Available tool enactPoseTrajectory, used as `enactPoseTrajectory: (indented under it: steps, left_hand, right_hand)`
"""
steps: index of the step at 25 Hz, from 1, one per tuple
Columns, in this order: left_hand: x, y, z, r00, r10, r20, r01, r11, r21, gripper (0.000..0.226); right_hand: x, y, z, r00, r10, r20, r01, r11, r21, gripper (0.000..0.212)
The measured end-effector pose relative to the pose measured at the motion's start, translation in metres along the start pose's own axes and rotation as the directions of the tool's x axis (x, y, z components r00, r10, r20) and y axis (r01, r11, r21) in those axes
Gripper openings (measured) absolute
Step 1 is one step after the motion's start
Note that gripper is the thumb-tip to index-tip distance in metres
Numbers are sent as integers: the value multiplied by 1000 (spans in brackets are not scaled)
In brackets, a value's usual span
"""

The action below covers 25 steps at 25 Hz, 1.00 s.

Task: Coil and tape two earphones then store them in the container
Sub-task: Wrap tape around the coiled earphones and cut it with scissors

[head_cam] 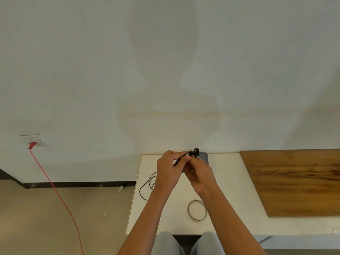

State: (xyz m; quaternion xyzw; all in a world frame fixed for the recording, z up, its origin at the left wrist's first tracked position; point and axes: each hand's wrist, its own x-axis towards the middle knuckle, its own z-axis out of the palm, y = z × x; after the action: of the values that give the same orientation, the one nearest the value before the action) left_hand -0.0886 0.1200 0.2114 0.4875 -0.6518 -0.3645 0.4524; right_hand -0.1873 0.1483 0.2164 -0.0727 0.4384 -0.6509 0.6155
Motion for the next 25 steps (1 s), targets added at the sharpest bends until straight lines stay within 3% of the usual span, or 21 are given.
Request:
enactPoseTrajectory:
  steps: [6, 11, 20, 25]
  left_hand:
    - [-6, -1, 3, 993, 112, 26, -114, 988, 99, 31]
    - [-9, 4, -3, 994, 107, -3, -107, 994, -15, 41]
    - [-17, 11, -1, 993, 70, -95, -82, 988, -132, 11]
    - [-15, 6, 0, 991, 80, -107, -92, 988, -121, 10]
  right_hand:
    - [1, -8, 0, 1000, 22, -13, -22, 1000, 17, 8]
    - [-1, -14, 2, 999, 30, -11, -31, 995, -91, 7]
    - [-1, -16, -1, 999, 11, -53, -17, 993, -115, 7]
    - [-2, -20, -3, 996, 9, 87, 7, 983, -184, 13]
